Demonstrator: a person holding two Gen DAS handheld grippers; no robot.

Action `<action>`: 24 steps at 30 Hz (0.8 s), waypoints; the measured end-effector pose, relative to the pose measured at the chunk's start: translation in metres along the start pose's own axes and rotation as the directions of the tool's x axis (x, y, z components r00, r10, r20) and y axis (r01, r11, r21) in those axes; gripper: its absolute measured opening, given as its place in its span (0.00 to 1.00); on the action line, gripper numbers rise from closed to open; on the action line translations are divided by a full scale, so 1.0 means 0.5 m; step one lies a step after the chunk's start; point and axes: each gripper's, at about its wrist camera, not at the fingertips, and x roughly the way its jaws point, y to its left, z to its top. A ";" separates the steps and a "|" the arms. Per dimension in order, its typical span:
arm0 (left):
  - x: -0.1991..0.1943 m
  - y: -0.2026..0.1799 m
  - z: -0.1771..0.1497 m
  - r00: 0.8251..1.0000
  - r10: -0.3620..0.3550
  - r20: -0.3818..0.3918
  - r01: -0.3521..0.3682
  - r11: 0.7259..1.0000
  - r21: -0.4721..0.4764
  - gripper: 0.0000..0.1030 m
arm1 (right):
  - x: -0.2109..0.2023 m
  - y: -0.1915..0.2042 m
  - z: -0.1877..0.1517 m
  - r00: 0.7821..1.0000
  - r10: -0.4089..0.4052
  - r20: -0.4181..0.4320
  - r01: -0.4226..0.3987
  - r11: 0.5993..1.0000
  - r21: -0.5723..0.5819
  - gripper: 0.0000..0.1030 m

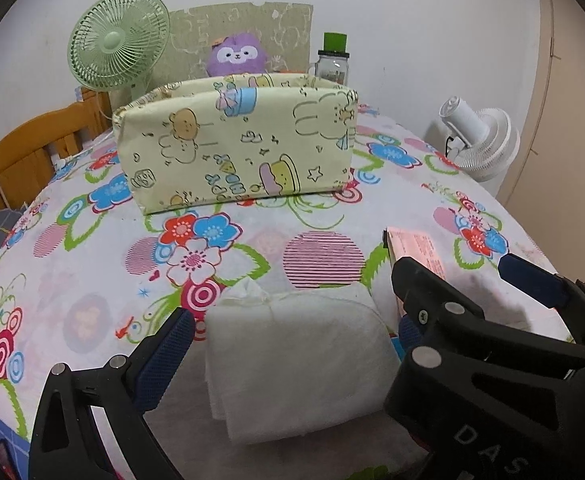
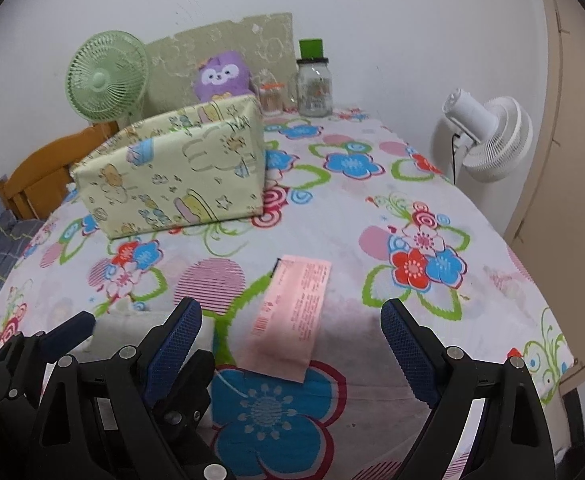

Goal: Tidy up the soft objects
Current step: 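Lower left tool toward the white folded tissue while right tool approaches the pink packet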

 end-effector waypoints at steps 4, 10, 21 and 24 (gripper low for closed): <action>0.016 -0.003 -0.001 1.000 0.005 -0.017 -0.005 1.000 -0.002 0.97 | 0.021 -0.003 -0.001 0.999 -0.022 -0.033 0.022 1.000 -0.002 0.90; 0.029 0.002 0.000 1.000 -0.006 -0.025 0.006 1.000 -0.011 0.88 | 0.044 0.001 0.002 0.998 -0.029 -0.057 0.028 0.999 -0.017 0.90; 0.034 0.015 0.012 1.000 0.008 -0.010 -0.008 1.000 -0.013 0.83 | 0.064 0.004 0.014 0.996 -0.044 -0.071 0.044 0.999 -0.002 0.90; 0.040 0.022 0.018 1.000 0.022 -0.013 -0.022 1.000 -0.016 0.83 | 0.070 -0.009 0.019 0.995 -0.074 -0.073 0.076 0.997 0.024 0.90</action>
